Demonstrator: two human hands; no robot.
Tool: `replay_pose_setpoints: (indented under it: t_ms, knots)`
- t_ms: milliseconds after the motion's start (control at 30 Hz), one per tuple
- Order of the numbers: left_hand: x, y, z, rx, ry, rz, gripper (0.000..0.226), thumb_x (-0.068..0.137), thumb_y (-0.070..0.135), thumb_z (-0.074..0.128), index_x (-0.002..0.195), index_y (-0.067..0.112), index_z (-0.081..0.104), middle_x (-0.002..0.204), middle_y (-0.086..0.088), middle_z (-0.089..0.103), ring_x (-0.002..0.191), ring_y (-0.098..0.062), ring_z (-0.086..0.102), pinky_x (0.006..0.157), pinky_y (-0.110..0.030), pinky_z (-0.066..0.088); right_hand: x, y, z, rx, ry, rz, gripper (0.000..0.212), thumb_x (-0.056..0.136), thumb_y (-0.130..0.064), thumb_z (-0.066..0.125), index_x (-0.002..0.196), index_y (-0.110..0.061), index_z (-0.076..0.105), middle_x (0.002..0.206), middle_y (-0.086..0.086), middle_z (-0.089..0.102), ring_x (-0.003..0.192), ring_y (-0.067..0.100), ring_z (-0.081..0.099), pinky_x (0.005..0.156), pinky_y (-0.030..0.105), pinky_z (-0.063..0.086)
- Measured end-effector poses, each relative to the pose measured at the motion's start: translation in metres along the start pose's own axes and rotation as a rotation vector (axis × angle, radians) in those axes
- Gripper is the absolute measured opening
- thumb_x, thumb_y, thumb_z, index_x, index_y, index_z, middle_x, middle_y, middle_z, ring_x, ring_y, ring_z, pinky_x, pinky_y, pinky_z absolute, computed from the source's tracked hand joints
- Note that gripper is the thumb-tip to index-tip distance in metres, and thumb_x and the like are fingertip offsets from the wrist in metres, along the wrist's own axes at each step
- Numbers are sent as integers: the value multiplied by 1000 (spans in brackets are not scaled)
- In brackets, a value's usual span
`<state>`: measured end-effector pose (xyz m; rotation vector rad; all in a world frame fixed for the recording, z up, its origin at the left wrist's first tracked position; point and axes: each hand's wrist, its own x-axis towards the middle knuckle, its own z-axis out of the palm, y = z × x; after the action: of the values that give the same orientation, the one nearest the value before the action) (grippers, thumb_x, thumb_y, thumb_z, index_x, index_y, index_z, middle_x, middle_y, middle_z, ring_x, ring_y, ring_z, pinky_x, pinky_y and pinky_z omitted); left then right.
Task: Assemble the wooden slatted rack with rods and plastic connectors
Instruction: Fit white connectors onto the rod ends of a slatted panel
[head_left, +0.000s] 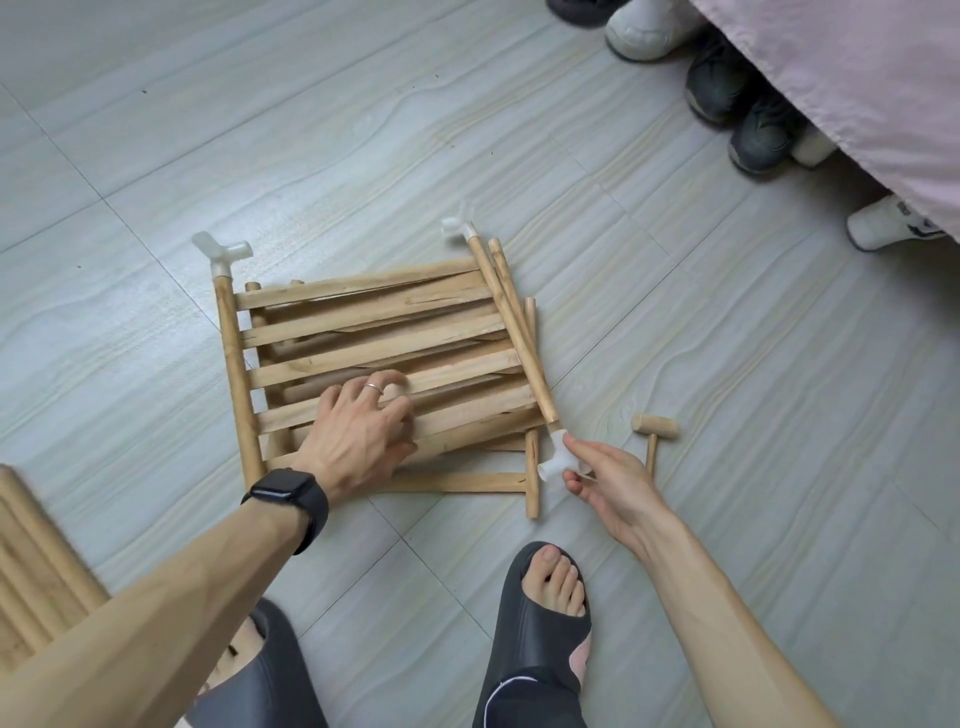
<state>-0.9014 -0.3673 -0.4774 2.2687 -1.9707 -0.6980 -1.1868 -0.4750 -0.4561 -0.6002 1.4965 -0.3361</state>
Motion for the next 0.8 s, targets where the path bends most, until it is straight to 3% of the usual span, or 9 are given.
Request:
replay_pose_setpoints:
  t_ms: [133, 333, 433, 600, 733, 800]
  knots:
    - [-16, -1, 14, -48, -16, -17, 30, 82, 40, 78, 99, 24, 61, 146, -5, 44, 129, -36, 43, 106, -58, 34, -8, 8, 0, -9, -71, 31, 22, 90, -20, 76, 101, -2, 74, 92, 7, 67, 73, 12, 59, 74, 23, 54]
    - [-35, -4, 32, -6, -11, -3, 34, 80, 42, 78, 100, 27, 54, 144, -5, 42, 125, -36, 44, 99, -61, 38, -12, 34, -1, -136, -17, -8, 17, 89, -21, 77, 101, -8, 77, 96, 7, 75, 91, 16, 64, 90, 28, 57]
    - [-39, -5, 33, -45, 24, 25, 33, 79, 41, 78, 97, 27, 54, 143, -5, 44, 122, -37, 46, 97, -61, 39, -12, 38, 0, -108, -15, -16, 16, 89, -20, 76, 101, -10, 76, 98, 8, 75, 92, 16, 66, 86, 25, 57]
    - [-44, -6, 37, -119, 43, 80, 31, 80, 41, 77, 92, 25, 54, 142, -5, 43, 115, -33, 48, 97, -55, 41, -10, 40, 3, 211, -52, 74, 28, 93, -15, 71, 115, 3, 71, 103, 13, 71, 95, 18, 64, 77, 22, 59]
    - [-57, -13, 46, -74, -6, 92, 32, 77, 32, 80, 95, 23, 54, 144, -7, 42, 123, -35, 50, 109, -70, 29, -10, 59, 16, -83, 23, -1, 38, 88, -26, 79, 119, -5, 72, 104, 7, 75, 91, 15, 70, 77, 22, 56]
    - [-60, -18, 47, -54, -21, 85, 32, 78, 29, 80, 96, 22, 55, 144, -8, 41, 126, -34, 50, 112, -71, 23, -10, 63, 20, -80, 3, 18, 39, 86, -29, 80, 118, -9, 72, 108, 10, 75, 93, 16, 72, 74, 21, 55]
